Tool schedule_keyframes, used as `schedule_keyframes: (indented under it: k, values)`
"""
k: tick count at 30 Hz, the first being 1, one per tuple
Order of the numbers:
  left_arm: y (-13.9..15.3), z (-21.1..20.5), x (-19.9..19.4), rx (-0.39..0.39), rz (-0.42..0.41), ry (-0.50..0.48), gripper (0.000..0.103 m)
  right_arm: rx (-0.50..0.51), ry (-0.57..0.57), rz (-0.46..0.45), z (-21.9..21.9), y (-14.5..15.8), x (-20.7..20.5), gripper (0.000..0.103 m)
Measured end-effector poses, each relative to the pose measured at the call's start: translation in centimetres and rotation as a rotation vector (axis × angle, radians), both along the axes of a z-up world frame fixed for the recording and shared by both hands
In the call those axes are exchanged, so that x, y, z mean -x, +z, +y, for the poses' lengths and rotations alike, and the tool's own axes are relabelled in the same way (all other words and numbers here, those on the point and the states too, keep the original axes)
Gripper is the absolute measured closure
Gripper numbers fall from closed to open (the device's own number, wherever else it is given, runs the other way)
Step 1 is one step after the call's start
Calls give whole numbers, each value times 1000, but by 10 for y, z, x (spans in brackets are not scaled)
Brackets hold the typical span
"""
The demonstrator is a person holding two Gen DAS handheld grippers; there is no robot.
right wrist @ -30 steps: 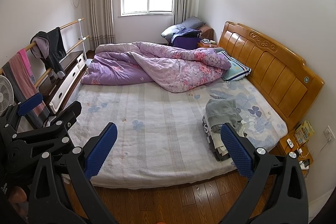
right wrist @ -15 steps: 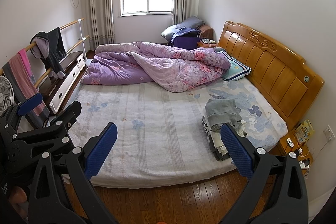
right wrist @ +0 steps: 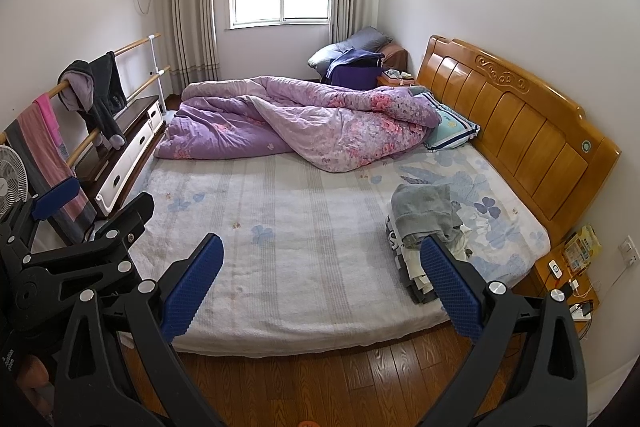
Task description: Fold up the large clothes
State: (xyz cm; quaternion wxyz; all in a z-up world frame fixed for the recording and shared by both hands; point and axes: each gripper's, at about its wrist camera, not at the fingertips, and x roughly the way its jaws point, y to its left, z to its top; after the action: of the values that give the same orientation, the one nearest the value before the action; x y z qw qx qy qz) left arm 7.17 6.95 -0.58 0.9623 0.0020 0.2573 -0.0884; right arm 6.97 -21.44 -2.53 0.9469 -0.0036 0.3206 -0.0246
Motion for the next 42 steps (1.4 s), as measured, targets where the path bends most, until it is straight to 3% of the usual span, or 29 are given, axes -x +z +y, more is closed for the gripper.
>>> schedule_keyframes:
  k: [12,18,26,32,42]
  values:
    - [-24,-9,-20,-62,95,0,5,14,7,75,-29,-23,-33,8]
    - [-53,-25,-50,-97,202,7,5,66,16,141,-39,-48,-60,8]
    - [-109,-35,-99,-141,374,35,5,95,68,281,-42,-104,-100,8]
    - [-161,-9,-145,-156,494,73,5,114,129,388,-5,-150,-135,8]
    - [-281,108,-251,-132,703,129,5,163,222,605,128,-257,-232,8]
